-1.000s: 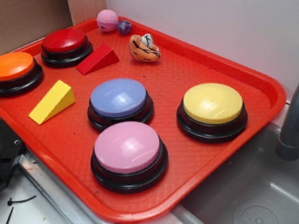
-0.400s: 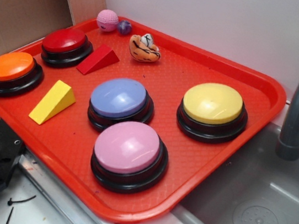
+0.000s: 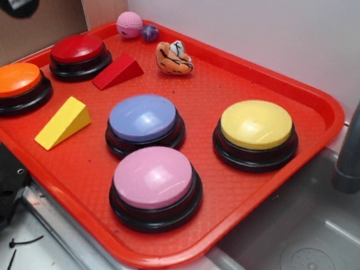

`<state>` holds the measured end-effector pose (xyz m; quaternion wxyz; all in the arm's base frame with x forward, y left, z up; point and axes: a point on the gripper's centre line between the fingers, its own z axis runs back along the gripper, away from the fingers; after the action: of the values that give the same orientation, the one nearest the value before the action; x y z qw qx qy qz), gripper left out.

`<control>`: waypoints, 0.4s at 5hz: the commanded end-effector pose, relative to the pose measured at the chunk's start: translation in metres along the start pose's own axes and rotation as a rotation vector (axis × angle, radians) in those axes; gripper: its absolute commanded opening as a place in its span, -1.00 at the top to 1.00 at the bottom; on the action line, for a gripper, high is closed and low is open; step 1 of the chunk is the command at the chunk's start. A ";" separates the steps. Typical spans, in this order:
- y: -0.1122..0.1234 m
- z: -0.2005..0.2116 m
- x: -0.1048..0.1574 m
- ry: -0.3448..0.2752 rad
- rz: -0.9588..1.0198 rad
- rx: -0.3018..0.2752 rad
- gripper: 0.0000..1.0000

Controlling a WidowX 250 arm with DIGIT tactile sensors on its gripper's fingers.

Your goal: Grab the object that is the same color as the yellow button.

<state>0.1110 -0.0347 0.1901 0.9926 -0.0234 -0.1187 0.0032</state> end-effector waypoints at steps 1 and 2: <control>0.016 -0.038 -0.007 -0.078 -0.032 -0.069 -1.00; 0.024 -0.063 -0.011 -0.063 -0.016 -0.035 -1.00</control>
<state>0.1101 -0.0140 0.1208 0.9885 -0.0410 -0.1457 -0.0038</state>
